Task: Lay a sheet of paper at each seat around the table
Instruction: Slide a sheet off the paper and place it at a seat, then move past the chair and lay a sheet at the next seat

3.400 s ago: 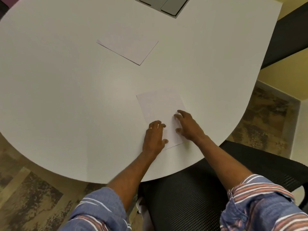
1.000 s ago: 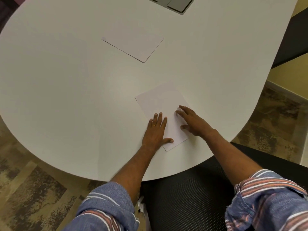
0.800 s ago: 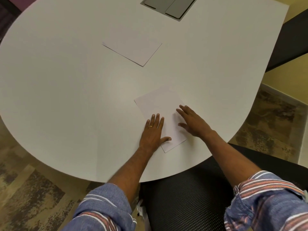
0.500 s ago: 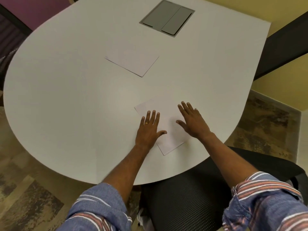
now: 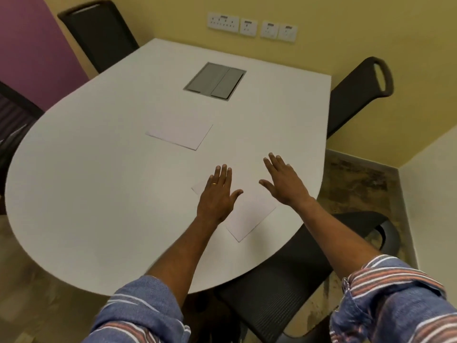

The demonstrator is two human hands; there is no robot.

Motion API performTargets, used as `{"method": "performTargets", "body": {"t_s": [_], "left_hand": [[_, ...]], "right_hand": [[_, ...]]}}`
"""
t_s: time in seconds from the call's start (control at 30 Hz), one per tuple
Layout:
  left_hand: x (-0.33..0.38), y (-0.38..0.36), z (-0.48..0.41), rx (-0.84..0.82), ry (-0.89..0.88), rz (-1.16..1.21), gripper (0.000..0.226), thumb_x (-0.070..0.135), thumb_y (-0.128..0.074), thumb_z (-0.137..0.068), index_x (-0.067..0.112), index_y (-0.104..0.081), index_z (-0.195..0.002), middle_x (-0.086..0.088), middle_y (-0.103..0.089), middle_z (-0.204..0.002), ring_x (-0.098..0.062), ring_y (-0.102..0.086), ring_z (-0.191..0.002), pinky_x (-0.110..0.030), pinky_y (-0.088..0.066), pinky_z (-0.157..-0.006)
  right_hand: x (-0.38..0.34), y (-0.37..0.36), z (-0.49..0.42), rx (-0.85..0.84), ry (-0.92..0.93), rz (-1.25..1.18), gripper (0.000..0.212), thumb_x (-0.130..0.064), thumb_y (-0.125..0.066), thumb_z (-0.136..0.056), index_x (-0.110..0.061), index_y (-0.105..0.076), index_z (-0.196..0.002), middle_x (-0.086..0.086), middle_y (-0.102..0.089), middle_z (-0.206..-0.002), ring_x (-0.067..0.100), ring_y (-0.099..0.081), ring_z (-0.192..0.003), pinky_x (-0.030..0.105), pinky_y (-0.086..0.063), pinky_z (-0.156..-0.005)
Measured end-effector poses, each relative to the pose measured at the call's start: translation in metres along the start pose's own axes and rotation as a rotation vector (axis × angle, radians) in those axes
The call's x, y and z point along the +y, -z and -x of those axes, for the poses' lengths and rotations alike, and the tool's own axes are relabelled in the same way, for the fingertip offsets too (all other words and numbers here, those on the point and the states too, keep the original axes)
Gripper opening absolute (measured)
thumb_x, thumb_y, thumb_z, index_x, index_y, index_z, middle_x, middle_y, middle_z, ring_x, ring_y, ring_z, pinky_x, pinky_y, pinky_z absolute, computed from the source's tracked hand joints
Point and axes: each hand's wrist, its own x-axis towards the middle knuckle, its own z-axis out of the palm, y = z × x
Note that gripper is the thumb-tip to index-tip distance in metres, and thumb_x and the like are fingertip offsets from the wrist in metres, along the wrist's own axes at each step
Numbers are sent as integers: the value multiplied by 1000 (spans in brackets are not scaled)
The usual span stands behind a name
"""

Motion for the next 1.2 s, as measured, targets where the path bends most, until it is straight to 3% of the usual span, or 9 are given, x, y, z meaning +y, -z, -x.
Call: {"method": "performTargets", "body": {"t_s": [0.3, 0.53, 0.87, 1.2], "left_hand": [[43, 73, 10, 106, -192, -9, 66, 47, -21, -106, 7, -10, -158, -11, -3, -166, -25, 2, -154, -41, -9, -125], [92, 110, 26, 134, -304, -32, 70, 52, -15, -103, 9, -7, -158, -11, -1, -166, -26, 5, -153, -42, -8, -125], [217, 139, 34, 195, -476, -38, 66, 49, -17, -105, 11, -9, -158, -10, -3, -166, -27, 2, -154, -42, -9, -125], [363, 119, 46, 221, -516, 39, 64, 47, -17, -105, 13, -9, -158, -8, -1, -166, -23, 4, -154, -40, -6, -125]], "right_hand": [[12, 81, 79, 114, -224, 72, 74, -55, -36, -100, -15, -13, -157, 7, -4, -166, 28, -5, -152, 52, -18, -121], [27, 124, 152, 198, -363, 76, 73, -56, -37, -99, -16, -15, -156, 7, -8, -165, 28, -7, -152, 54, -19, -119], [84, 167, 253, 269, -505, -22, 73, -56, -34, -100, -18, -8, -158, 4, 0, -166, 22, 1, -153, 47, -8, -123], [186, 183, 345, 288, -521, -14, 74, -56, -36, -100, -17, -13, -157, 6, -5, -166, 24, -5, -152, 47, -14, -122]]}}
